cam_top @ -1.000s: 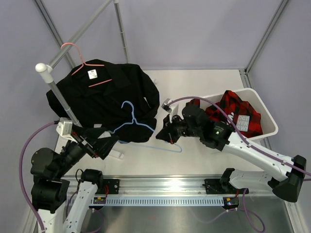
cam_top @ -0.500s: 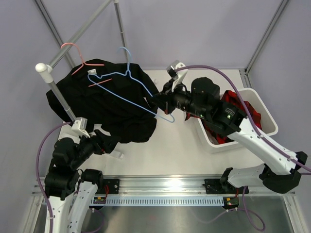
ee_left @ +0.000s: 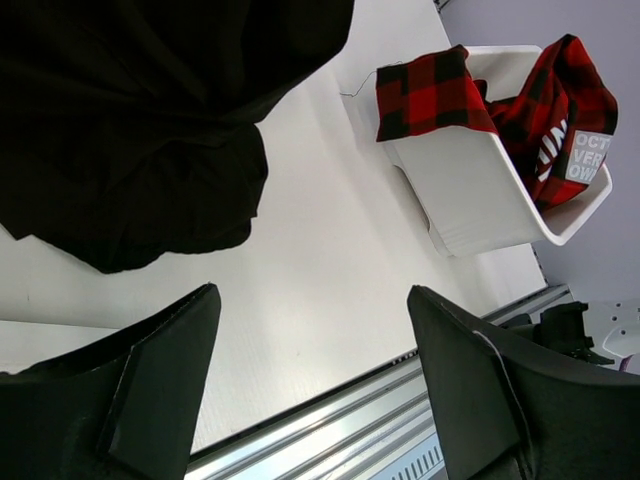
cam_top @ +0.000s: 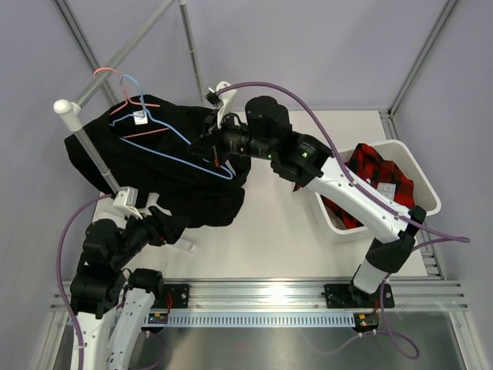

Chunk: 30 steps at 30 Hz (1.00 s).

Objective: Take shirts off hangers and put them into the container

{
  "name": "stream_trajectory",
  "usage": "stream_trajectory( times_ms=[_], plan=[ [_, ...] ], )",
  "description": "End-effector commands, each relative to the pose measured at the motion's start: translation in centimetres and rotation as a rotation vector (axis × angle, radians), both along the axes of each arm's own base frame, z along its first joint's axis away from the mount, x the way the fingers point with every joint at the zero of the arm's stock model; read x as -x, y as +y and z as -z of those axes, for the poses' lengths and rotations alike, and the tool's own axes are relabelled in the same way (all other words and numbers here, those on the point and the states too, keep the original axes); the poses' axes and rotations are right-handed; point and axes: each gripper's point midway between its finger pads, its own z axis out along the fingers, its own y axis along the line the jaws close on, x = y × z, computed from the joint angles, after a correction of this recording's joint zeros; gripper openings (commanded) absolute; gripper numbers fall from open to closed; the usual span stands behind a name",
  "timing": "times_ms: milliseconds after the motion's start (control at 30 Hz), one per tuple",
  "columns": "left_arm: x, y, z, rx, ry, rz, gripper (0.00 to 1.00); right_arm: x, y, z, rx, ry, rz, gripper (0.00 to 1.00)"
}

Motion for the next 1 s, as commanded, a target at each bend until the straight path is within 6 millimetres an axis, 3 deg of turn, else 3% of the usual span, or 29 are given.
stream_trajectory(
  times_ms=[0, 133, 200, 300, 333, 367, 400, 533, 667, 800, 967],
  plan=[
    [-0.4, -0.3, -0.9, -0.002, -0.041, 0.023, 0.79, 3.0, 0.6, -2.9, -0.036, -0.076, -0.048, 0.0],
    [-0.4, -0.4, -0.8, -0.003, -0.043, 0.03, 0.79, 3.3, -0.7, -2.3, -0.002, -0.073, 0.011, 0.0],
    [-0.5, -0.4, -0.6, -0.005, -0.038, 0.03, 0.79, 2.5, -2.7, -1.8, 0.029, -0.082, 0.129, 0.0],
    [-0.5, -0.5, -0.5, 0.0, -0.034, 0.037, 0.8, 1.7, -5.2, 0.5, 0.103, -0.072, 0.248, 0.0],
    [-0.4, -0.5, -0.6, 0.001, -0.04, 0.038, 0.8, 2.2, -6.7, -0.5, 0.073, -0.081, 0.267, 0.0],
    [-0.5, -0.5, -0.6, -0.003, -0.04, 0.035, 0.8, 2.4, -7.2, 0.6, 0.091, -0.071, 0.27, 0.0],
    [-0.5, -0.5, -0.6, -0.003, -0.04, 0.036, 0.8, 3.0, -8.4, -0.3, 0.066, -0.071, 0.277, 0.0],
    [-0.7, -0.6, -0.5, -0.004, -0.032, 0.04, 0.8, 4.0, -10.3, -0.1, 0.111, -0.079, 0.32, 0.0],
    [-0.8, -0.5, -0.5, -0.005, -0.03, 0.037, 0.8, 6.4, -10.1, -2.0, 0.067, -0.094, 0.221, 0.0],
    [-0.7, -0.5, -0.4, -0.005, -0.025, 0.036, 0.8, 7.4, -9.9, -3.4, 0.032, -0.098, 0.179, 0.0],
    [-0.7, -0.5, -0.3, -0.007, -0.018, 0.032, 0.8, 8.0, -8.7, -3.6, 0.016, -0.095, 0.123, 0.0]
  ],
)
